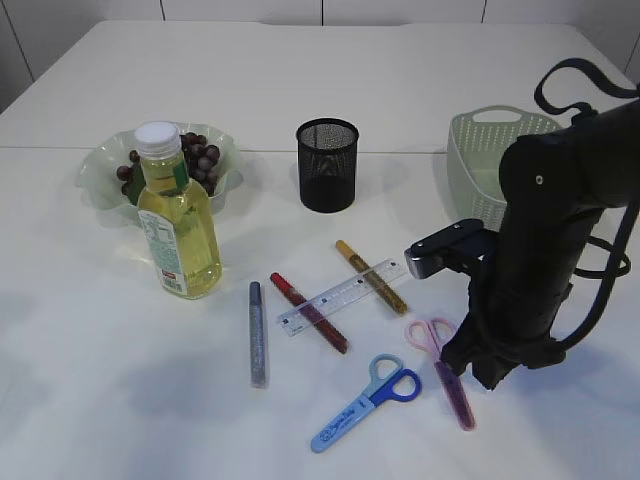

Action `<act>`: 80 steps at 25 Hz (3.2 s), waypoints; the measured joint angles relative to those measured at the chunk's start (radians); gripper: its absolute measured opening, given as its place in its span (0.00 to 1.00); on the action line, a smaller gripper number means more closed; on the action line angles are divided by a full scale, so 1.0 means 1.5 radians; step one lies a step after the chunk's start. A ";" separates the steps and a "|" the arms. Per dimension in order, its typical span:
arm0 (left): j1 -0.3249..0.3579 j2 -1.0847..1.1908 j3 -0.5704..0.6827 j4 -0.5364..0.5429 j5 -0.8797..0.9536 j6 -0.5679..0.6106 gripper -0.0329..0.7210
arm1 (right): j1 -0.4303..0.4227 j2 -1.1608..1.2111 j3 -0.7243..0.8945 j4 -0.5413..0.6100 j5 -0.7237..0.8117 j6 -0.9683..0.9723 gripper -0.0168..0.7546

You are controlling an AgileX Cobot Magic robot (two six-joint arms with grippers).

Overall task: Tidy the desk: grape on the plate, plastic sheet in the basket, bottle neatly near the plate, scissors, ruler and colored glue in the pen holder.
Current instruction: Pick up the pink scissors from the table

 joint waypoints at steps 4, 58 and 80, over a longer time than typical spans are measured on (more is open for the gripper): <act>0.000 0.000 0.000 0.009 -0.001 0.000 0.45 | 0.000 -0.006 0.000 0.000 0.000 0.000 0.17; 0.000 0.000 0.000 0.013 -0.011 0.000 0.45 | 0.028 0.102 -0.110 0.036 0.021 0.330 0.49; 0.000 0.000 0.000 0.013 -0.015 0.000 0.45 | 0.028 0.104 -0.117 0.028 0.025 0.330 0.27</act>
